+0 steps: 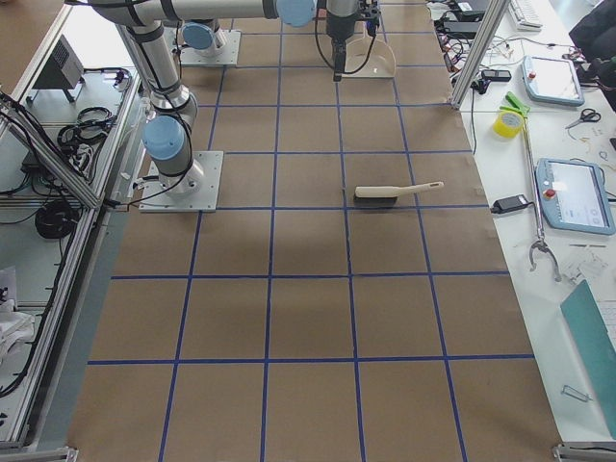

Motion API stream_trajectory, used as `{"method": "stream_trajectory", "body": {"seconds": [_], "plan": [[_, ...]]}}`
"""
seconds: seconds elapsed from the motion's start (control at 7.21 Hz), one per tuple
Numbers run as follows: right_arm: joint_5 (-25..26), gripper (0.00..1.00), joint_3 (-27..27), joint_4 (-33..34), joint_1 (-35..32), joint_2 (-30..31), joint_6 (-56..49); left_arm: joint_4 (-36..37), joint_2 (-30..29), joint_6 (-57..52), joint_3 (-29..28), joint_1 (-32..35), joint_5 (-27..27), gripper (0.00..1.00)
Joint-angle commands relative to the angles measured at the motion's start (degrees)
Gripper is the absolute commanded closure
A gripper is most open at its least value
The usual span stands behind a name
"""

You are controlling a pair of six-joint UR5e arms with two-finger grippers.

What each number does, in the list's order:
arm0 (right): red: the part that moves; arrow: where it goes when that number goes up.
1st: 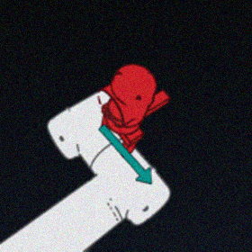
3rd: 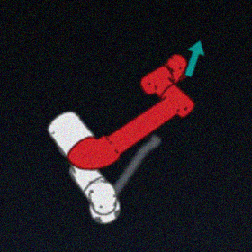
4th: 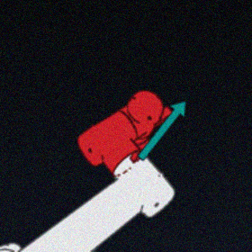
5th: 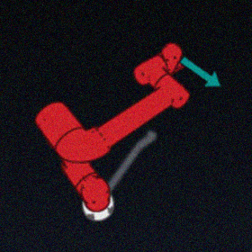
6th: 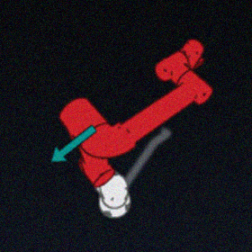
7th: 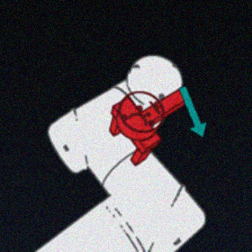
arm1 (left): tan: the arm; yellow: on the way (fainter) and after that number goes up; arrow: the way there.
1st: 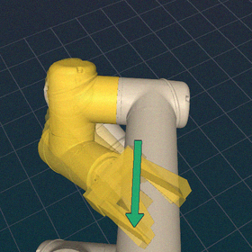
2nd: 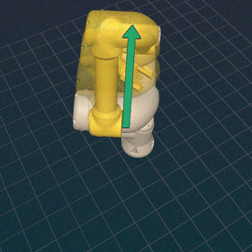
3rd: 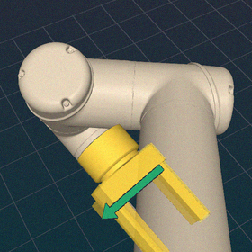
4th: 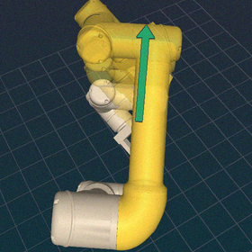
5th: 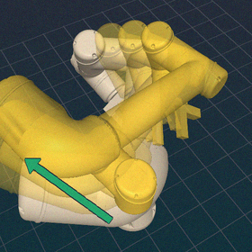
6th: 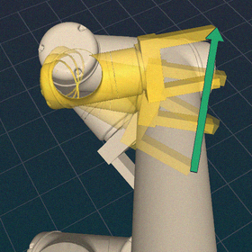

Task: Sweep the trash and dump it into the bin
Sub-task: 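Bring the empty dustpan back and lower it onto the table with the left gripper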

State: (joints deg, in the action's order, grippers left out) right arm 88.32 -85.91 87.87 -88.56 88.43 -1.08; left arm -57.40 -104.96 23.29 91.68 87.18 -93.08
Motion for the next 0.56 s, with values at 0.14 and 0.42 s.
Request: {"method": "stream_trajectory", "body": {"seconds": [0.14, 0.42], "plan": [[0.8, 0.0, -0.4, 0.3, -0.1, 0.2, 0.6, -10.3, 4.1, -19.7, 0.4, 0.0, -0.3, 0.0], [0.8, 0.0, -0.7, 0.2, -0.1, 0.6, 0.6, -22.5, 8.3, -25.0, -2.5, -1.4, 1.5, 0.0]]}}
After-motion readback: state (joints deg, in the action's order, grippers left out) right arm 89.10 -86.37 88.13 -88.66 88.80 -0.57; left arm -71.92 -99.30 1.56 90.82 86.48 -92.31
